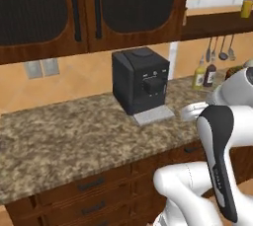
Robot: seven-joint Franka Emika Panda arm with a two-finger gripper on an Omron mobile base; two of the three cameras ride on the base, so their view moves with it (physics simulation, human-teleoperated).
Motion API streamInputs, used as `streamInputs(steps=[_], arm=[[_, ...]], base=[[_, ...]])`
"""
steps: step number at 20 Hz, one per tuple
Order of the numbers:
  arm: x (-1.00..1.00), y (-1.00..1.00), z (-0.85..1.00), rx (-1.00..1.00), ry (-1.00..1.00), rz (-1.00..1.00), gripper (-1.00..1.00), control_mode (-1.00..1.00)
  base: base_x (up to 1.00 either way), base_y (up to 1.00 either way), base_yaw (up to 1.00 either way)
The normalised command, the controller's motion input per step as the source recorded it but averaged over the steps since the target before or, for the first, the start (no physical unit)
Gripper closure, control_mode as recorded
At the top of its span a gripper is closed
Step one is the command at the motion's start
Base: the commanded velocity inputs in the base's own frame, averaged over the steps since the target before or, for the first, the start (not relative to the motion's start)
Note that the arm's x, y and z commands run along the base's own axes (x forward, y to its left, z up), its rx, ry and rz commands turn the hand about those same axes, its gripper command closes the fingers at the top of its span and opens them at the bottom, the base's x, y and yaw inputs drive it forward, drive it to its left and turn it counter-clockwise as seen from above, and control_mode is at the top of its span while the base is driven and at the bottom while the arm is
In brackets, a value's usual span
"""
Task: Navigate to the toaster oven.
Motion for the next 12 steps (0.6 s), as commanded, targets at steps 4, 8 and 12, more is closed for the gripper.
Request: streamInputs(steps=[4,8,12], arm=[[0.0,0.0,0.0,0.0,0.0,0.0,-1.0,1.0],[0.0,0.0,0.0,0.0,0.0,0.0,-1.0,1.0],[0.0,0.0,0.0,0.0,0.0,0.0,-1.0,1.0]], base=[[0.0,-0.08,-0.97],[0.0,0.0,-1.0],[0.0,-0.21,-0.94]])
